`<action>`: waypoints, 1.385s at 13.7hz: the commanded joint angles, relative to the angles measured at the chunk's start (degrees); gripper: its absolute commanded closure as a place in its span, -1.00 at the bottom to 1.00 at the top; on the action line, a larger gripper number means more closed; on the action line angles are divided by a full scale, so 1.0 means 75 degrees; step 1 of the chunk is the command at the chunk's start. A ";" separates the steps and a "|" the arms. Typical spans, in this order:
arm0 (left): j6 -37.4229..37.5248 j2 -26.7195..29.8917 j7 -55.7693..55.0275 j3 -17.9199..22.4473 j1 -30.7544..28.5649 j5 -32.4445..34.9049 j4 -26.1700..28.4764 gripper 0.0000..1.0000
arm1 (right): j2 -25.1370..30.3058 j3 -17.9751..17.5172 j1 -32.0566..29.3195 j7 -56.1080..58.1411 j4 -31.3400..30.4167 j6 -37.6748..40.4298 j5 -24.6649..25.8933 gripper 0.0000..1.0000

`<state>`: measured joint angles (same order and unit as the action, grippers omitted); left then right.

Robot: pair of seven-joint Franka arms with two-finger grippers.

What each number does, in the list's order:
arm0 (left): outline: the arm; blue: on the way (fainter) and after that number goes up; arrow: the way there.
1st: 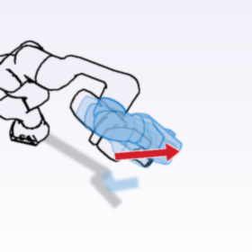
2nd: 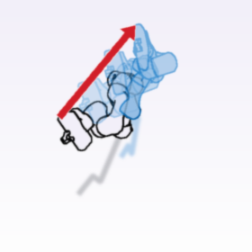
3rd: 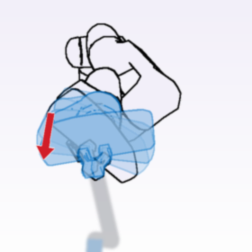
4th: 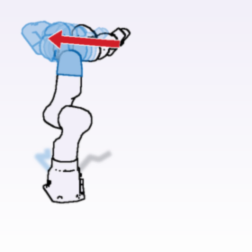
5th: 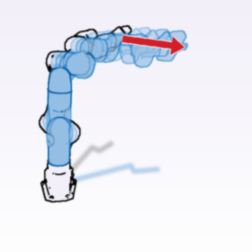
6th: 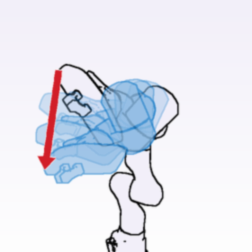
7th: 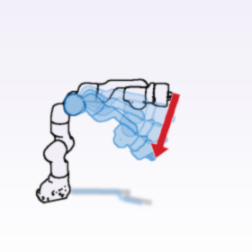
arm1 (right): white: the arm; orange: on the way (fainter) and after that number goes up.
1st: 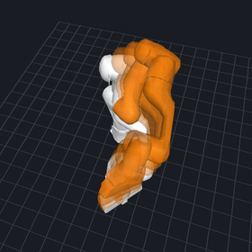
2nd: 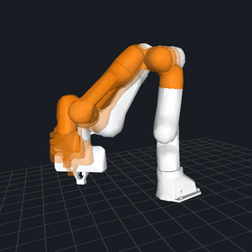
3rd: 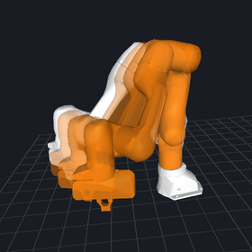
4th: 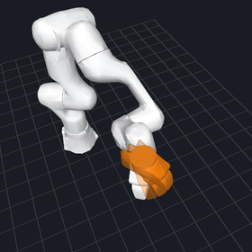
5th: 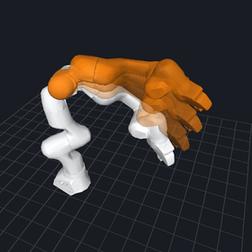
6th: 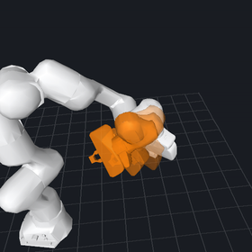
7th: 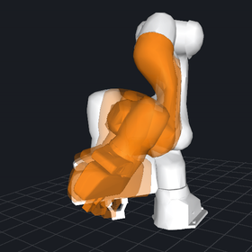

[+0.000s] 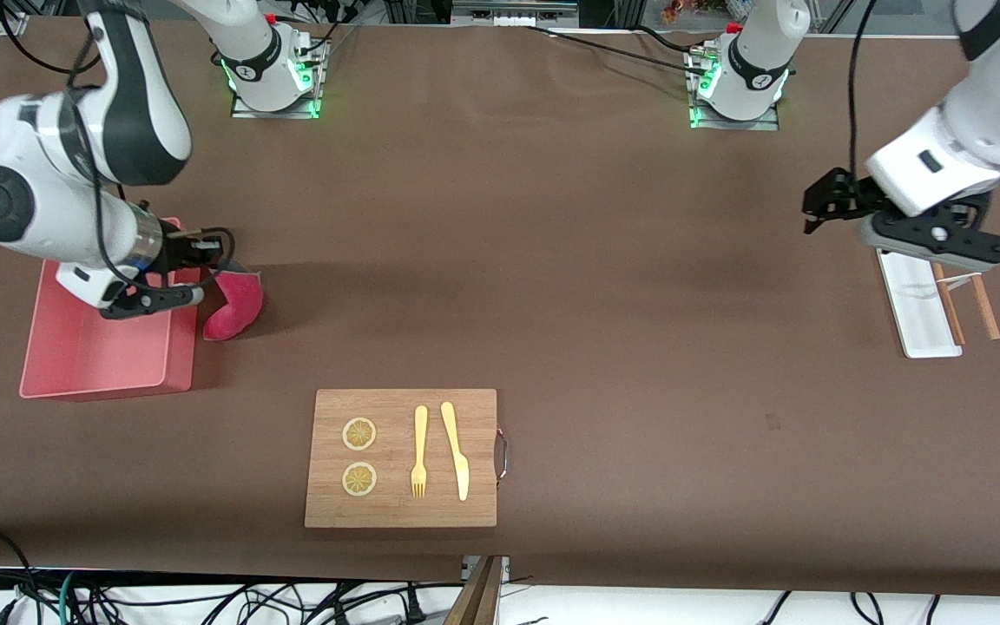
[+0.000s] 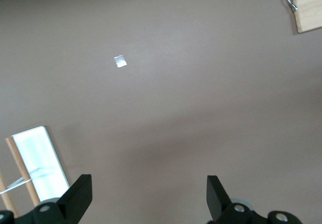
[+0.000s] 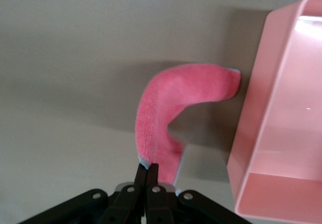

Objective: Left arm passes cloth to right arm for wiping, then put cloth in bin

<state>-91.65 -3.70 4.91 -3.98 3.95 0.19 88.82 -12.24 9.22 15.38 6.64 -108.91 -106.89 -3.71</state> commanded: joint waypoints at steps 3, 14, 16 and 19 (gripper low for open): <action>0.0546 0.0130 0.0024 -0.0055 -0.0444 0.0127 -0.0088 -1.00 | -0.0652 -0.0736 0.0268 -0.1304 0.0060 -0.0793 -0.0079 1.00; 0.0924 0.0059 -0.0011 -0.0126 -0.0409 0.0150 -0.0170 -1.00 | -0.1332 -0.2024 0.1382 -0.4351 0.1616 -0.0924 -0.1673 1.00; 0.0936 0.0059 -0.0011 -0.0126 -0.0409 0.0150 -0.0170 -1.00 | -0.1321 -0.2411 0.1406 -0.4995 0.2038 -0.0924 -0.1930 1.00; 0.0947 0.0059 -0.0022 -0.0126 -0.0409 0.0150 -0.0170 -1.00 | -0.1239 -0.2518 0.1301 -0.5175 0.2532 -0.0562 -0.2412 1.00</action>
<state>-85.67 -3.40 4.98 -4.55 1.00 0.19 88.39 -21.27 -9.51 26.21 -31.39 -92.92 -113.90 -19.73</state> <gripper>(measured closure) 0.000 0.982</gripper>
